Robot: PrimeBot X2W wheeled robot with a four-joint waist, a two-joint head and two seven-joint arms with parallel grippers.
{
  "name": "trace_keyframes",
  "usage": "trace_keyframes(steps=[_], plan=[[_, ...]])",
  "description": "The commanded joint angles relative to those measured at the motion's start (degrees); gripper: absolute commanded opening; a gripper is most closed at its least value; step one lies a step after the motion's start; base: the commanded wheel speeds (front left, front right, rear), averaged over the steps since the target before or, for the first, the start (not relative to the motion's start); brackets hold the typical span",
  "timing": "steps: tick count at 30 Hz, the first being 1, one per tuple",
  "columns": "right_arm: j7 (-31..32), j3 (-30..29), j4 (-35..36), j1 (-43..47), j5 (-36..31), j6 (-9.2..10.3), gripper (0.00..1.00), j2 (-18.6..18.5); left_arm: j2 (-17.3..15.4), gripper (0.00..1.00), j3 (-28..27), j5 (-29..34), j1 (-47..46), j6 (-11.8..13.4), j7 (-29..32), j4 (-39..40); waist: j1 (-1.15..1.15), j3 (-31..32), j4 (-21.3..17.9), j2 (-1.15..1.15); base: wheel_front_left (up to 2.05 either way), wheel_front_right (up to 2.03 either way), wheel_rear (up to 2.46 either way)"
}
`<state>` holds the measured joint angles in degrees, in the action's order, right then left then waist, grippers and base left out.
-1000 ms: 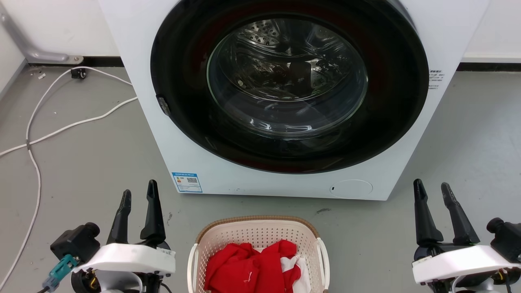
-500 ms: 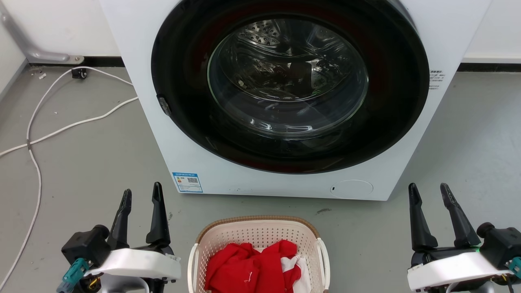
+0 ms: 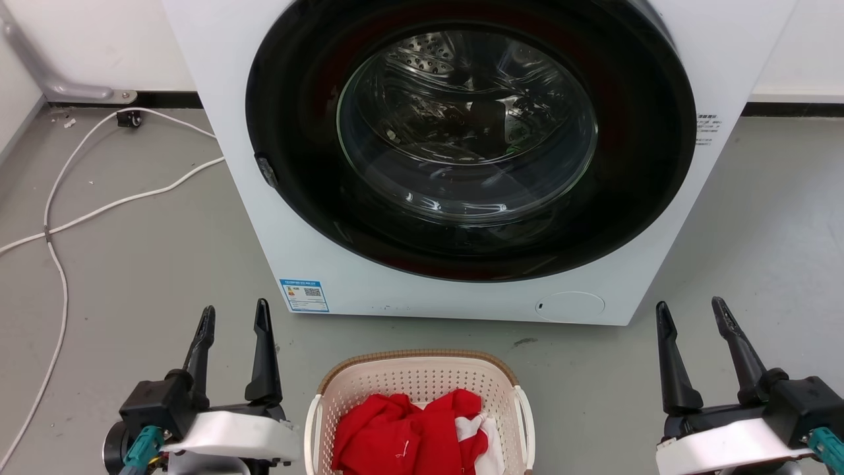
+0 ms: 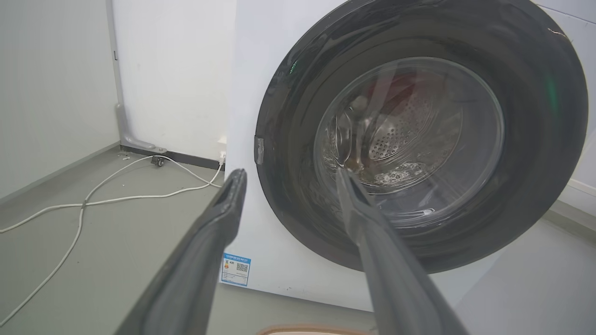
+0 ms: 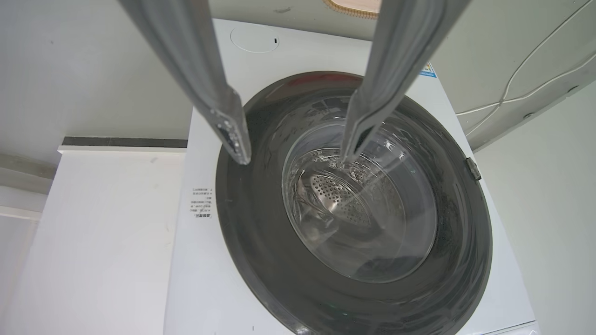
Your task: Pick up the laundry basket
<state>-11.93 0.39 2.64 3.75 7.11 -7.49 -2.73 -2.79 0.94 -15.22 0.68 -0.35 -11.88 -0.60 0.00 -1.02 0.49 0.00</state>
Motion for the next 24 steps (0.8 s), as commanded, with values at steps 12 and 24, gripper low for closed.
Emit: trace_keyframes(steps=[12,24], plan=[[-1.7,0.4,1.5,1.2,-6.6,0.01,1.00,-0.2,-0.1,1.00,0.3,6.6,0.9,0.5,-1.8,0.8,0.00,-0.1,0.1,0.00,0.00,0.00,0.00],[-3.0,0.7,1.7,2.2,-11.2,0.01,1.00,-0.2,-0.1,1.00,0.7,11.6,1.5,1.0,-3.1,0.4,0.00,-0.2,0.1,0.00,0.00,0.00,0.00]])
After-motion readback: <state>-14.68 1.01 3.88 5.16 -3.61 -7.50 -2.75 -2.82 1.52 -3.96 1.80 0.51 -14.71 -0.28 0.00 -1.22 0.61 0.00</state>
